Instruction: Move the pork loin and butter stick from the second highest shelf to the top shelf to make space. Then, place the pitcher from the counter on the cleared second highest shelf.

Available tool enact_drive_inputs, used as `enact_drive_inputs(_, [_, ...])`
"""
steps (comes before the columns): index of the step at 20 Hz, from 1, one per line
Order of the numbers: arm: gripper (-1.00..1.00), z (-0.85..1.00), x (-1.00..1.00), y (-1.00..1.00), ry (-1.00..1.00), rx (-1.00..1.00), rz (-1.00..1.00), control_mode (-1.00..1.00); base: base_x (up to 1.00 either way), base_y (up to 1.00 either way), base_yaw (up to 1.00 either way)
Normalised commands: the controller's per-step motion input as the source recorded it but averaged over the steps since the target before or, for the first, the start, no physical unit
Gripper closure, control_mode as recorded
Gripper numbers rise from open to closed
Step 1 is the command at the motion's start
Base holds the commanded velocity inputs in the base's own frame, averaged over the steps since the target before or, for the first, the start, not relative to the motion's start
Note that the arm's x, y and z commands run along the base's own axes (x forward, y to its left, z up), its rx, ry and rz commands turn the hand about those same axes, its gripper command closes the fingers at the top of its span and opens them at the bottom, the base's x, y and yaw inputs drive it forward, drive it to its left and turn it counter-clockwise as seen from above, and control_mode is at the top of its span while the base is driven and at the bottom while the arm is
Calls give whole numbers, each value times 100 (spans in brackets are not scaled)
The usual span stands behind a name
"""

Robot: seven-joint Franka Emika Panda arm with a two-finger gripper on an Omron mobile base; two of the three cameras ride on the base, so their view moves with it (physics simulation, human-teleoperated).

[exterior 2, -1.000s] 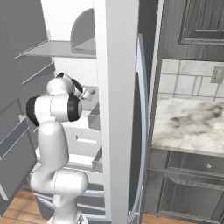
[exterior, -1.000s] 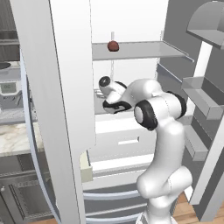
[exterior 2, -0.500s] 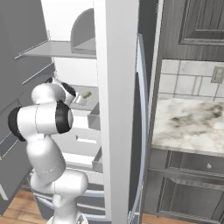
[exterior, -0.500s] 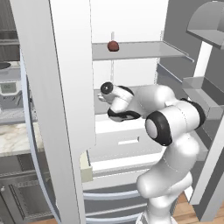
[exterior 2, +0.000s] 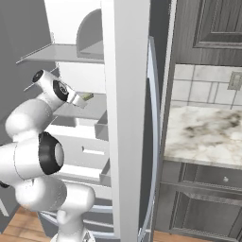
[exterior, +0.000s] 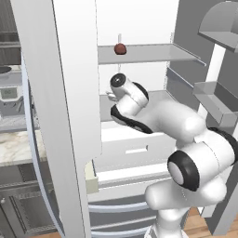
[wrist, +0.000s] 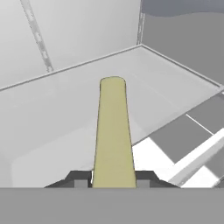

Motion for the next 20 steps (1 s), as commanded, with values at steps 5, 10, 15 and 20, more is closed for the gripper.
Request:
enact_drive_inputs(5, [100,37,-91,0,6,-1,0,-100,0,0,0])
enact_drive_inputs(10, [100,33,-68,-2,-6,-1,5,-100,0,0,0])
enact_drive_inputs(15, [100,59,-20,-11,-29,0,0,-100,0,0,0])
enact_drive_inputs(20, [100,84,-9,-27,-15,0,0,-100,0,0,0])
